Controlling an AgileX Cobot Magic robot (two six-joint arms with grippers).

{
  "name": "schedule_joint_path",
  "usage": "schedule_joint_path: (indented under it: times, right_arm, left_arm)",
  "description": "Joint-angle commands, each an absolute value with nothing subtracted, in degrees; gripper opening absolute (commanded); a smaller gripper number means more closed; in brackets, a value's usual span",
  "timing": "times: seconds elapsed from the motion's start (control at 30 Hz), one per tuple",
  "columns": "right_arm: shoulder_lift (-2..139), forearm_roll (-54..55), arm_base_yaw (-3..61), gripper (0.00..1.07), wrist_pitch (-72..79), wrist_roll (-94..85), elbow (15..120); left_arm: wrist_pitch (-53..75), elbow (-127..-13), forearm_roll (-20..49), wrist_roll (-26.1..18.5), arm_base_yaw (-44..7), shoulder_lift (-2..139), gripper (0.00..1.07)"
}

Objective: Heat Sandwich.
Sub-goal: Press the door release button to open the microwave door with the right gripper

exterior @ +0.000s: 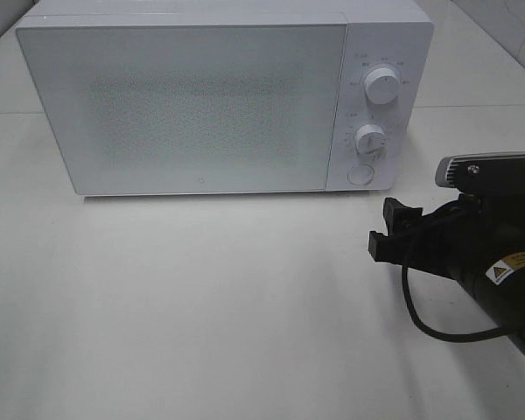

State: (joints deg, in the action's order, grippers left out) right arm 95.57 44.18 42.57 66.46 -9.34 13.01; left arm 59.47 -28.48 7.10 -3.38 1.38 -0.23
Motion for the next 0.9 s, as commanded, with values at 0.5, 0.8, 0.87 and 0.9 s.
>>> schedule_joint_path:
  times: [0.5,0.8,0.87,0.9]
  right_arm:
    - [95.51,44.18,42.80,0.76,67.84,21.94,13.29]
    - [95.51,44.12,42.80,0.76,67.78,52.02,13.29]
    - [95.51,44.06,42.80,0.76,67.78,60.96,13.29]
    - [95.51,44.06,42.80,0.76,67.78,63.60,13.29]
  left_arm:
    - [59.24,-28.36,7.16,-3.38,1.55,-1.89,1.04]
    - [59.24,-28.36,7.16,-3.38,1.55,-1.89,1.04]
    - [59.24,-28.36,7.16,-3.38,1.55,-1.89,1.04]
    - [59.24,-28.36,7.16,-3.38,1.55,-1.89,1.04]
